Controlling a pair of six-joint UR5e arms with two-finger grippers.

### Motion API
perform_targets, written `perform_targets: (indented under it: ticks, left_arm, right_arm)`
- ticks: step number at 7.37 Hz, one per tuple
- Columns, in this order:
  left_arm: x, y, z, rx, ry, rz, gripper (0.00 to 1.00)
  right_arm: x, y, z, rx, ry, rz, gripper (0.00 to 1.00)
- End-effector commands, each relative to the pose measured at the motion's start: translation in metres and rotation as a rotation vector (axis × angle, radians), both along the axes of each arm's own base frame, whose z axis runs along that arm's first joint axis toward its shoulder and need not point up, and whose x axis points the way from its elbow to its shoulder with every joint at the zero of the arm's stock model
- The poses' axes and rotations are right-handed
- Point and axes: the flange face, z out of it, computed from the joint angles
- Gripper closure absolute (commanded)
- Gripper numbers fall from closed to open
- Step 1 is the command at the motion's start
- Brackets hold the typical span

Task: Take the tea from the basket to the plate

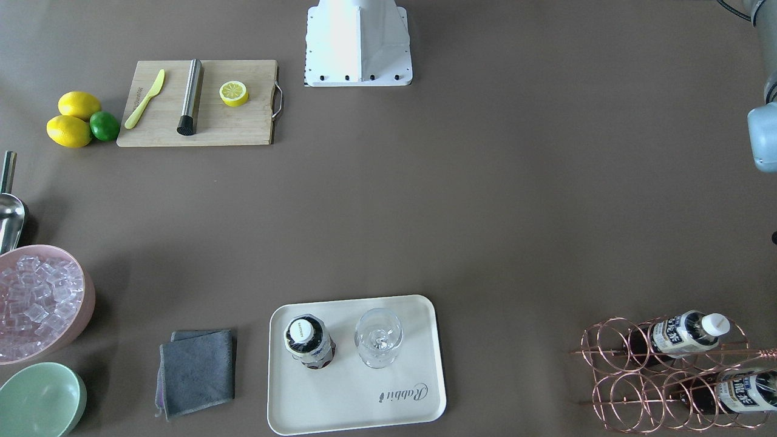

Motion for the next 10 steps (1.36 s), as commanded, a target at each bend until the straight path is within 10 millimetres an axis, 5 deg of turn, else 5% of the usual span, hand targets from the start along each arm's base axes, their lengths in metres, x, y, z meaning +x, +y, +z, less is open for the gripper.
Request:
perform_targets:
  ticks: [1, 3, 6, 8, 10]
  left_arm:
    - [-0.057, 0.016, -0.009, -0.013, 0.020, -0.082, 0.01]
    - [-0.093, 0.056, 0.000, -0.129, 0.121, -0.314, 0.01]
    - [-0.089, 0.075, 0.013, -0.410, 0.321, -0.704, 0.01]
    - [-0.107, 0.141, 0.099, -0.526, 0.382, -0.859, 0.01]
    - [-0.119, 0.182, 0.171, -0.605, 0.369, -0.909, 0.01]
  right_arm:
    - [0.002, -0.002, 0.000, 0.035, 0.006, 0.004, 0.01]
    - [0.004, 0.000, 0.001, 0.032, 0.006, 0.010, 0.01]
    - [0.003, 0.000, 0.001, 0.033, 0.006, 0.010, 0.01]
    - [0.004, 0.000, 0.001, 0.034, 0.006, 0.010, 0.01]
    - [0.004, -0.001, 0.000, 0.034, 0.006, 0.011, 0.01]
